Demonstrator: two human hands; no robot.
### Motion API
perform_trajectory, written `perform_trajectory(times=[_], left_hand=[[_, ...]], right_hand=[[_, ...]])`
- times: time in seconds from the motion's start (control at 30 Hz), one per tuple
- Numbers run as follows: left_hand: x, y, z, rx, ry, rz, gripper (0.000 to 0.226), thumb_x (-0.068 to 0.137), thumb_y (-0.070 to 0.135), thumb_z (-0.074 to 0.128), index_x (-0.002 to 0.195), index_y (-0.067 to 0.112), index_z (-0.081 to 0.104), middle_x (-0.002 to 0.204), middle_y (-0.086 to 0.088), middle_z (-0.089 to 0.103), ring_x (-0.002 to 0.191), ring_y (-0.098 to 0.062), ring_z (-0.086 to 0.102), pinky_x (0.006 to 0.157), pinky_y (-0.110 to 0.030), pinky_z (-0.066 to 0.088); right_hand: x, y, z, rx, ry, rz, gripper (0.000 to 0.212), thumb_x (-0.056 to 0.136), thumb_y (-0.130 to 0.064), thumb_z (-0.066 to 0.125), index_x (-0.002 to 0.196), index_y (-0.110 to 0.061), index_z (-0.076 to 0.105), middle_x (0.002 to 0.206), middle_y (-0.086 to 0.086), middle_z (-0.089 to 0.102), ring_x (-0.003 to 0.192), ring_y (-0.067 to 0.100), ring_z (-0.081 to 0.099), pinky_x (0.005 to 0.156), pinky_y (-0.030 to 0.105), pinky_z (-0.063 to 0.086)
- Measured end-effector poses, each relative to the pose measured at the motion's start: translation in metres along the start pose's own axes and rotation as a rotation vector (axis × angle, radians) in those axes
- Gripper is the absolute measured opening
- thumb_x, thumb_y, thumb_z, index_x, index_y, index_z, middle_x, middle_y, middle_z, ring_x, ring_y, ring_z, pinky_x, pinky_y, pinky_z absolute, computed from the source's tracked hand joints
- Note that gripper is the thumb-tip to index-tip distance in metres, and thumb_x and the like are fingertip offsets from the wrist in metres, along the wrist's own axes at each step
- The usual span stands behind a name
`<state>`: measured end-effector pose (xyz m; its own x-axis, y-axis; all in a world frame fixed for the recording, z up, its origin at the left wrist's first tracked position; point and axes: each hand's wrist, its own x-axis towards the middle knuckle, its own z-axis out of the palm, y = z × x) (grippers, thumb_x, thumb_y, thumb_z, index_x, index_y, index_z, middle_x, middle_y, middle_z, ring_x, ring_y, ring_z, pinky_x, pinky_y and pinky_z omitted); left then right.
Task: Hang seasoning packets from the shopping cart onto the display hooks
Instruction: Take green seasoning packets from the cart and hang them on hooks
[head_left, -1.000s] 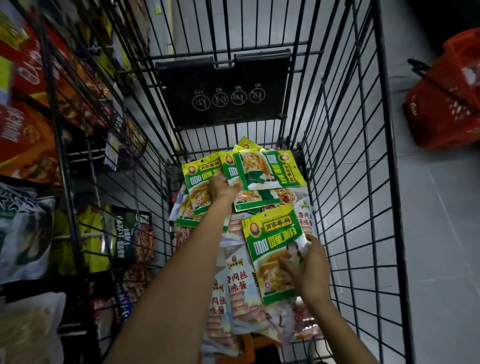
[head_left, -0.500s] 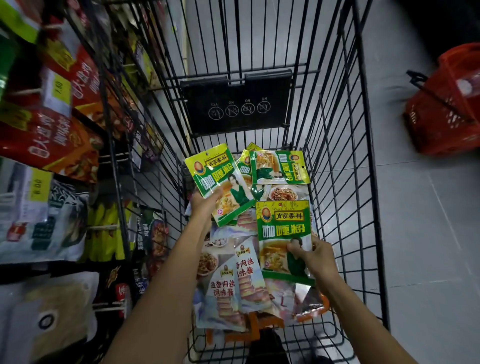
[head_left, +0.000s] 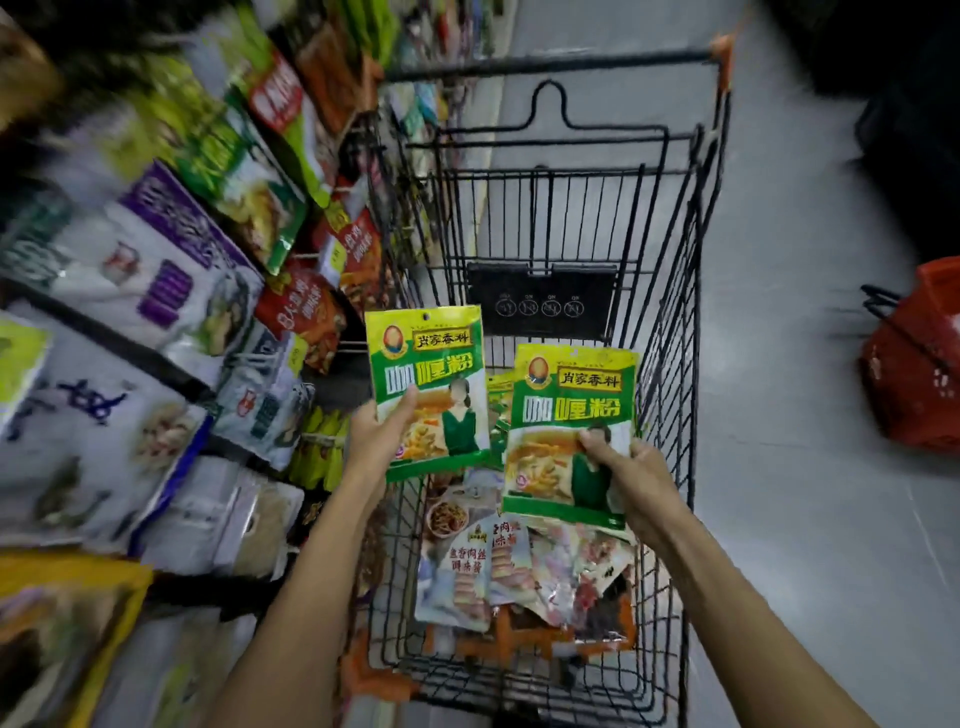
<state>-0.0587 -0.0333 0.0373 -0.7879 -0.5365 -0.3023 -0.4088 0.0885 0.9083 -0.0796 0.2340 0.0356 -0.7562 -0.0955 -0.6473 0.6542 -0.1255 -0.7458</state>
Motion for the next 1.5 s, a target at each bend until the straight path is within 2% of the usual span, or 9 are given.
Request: perform_trajectory(times=[0.1,0.23,0.4,0.73,0.93,1.1,1.2,1.3,1.5], left_hand=[[-0.044,0.032,-0.031,-0.039,0.097,0.078,0.034,0.077,0.054,0.063,0.097,0.027,0.067,0.096,0.001,0.069,0.096,-0.019,0.064,0.088,-0.041,0.050],[-0.110,0.069,-0.074,-0.063,0.282,0.197,0.029,0.068,0.062,0.061,0.083,0.038,0.063,0.078,0.024,0.066,0.078,0.006,0.061,0.062,-0.011,0.046],[-0.207,0.103,-0.134,-0.106,0.457,0.274,0.045,0.070,0.067,0.059,0.085,0.025,0.063,0.068,0.009,0.057,0.062,-0.012,0.052,0.062,-0.024,0.041],[-0.406,0.157,-0.251,-0.171,0.933,0.367,0.039,0.069,0.063,0.062,0.093,0.032,0.068,0.085,0.012,0.072,0.083,-0.012,0.067,0.056,-0.023,0.049],[-0.520,0.166,-0.321,-0.194,1.191,0.399,0.054,0.060,0.072,0.060,0.097,0.032,0.066,0.089,0.014,0.071,0.084,-0.006,0.064,0.055,-0.021,0.048],[-0.602,0.164,-0.371,-0.192,1.351,0.448,0.067,0.064,0.066,0.063,0.115,0.023,0.064,0.112,-0.002,0.069,0.103,-0.023,0.064,0.083,-0.047,0.054],[-0.635,0.162,-0.397,-0.178,1.434,0.477,0.066,0.072,0.059,0.064,0.116,0.010,0.062,0.107,-0.021,0.066,0.089,-0.026,0.061,0.064,-0.037,0.051],[-0.657,0.163,-0.420,-0.171,1.467,0.496,0.052,0.079,0.053,0.063,0.111,0.012,0.064,0.098,-0.017,0.068,0.092,-0.033,0.063,0.073,-0.044,0.055],[-0.677,0.172,-0.458,-0.220,1.526,0.540,0.028,0.080,0.043,0.067,0.096,0.020,0.064,0.107,-0.009,0.069,0.105,-0.029,0.063,0.096,-0.051,0.048]], right_hand=[[-0.029,-0.029,0.013,0.005,-0.116,-0.055,0.046,0.064,-0.030,0.073,0.098,-0.005,0.055,0.094,0.015,0.070,0.086,0.027,0.069,0.073,0.043,0.059],[-0.067,-0.063,0.034,-0.086,-0.250,-0.159,0.028,0.077,-0.029,0.075,0.086,-0.010,0.058,0.098,0.015,0.070,0.090,0.027,0.068,0.080,0.044,0.057],[-0.130,-0.097,0.073,-0.120,-0.516,-0.319,0.018,0.084,-0.019,0.070,0.091,-0.004,0.064,0.069,-0.003,0.072,0.060,0.004,0.068,0.048,0.014,0.048],[-0.288,-0.120,0.183,-0.294,-1.006,-0.533,0.030,0.080,-0.030,0.073,0.101,-0.009,0.068,0.097,0.005,0.074,0.093,0.019,0.069,0.064,0.018,0.052],[-0.399,-0.100,0.259,-0.369,-1.251,-0.670,0.059,0.062,-0.054,0.080,0.088,-0.002,0.067,0.091,0.013,0.071,0.096,0.031,0.067,0.083,0.042,0.049],[-0.497,-0.074,0.310,-0.311,-1.484,-0.675,0.075,0.061,-0.056,0.081,0.094,0.007,0.058,0.097,0.027,0.065,0.097,0.044,0.062,0.086,0.051,0.049],[-0.543,-0.063,0.334,-0.315,-1.568,-0.652,0.028,0.076,-0.035,0.075,0.091,-0.014,0.065,0.068,0.005,0.071,0.076,0.019,0.070,0.074,0.033,0.054],[-0.578,-0.055,0.357,-0.291,-1.611,-0.632,0.016,0.087,-0.023,0.068,0.095,-0.016,0.056,0.049,-0.013,0.063,0.058,-0.004,0.065,0.055,0.008,0.048],[-0.623,-0.049,0.385,-0.348,-1.622,-0.684,0.019,0.087,-0.033,0.067,0.088,-0.014,0.065,0.085,-0.003,0.071,0.089,0.018,0.065,0.079,0.030,0.046]])
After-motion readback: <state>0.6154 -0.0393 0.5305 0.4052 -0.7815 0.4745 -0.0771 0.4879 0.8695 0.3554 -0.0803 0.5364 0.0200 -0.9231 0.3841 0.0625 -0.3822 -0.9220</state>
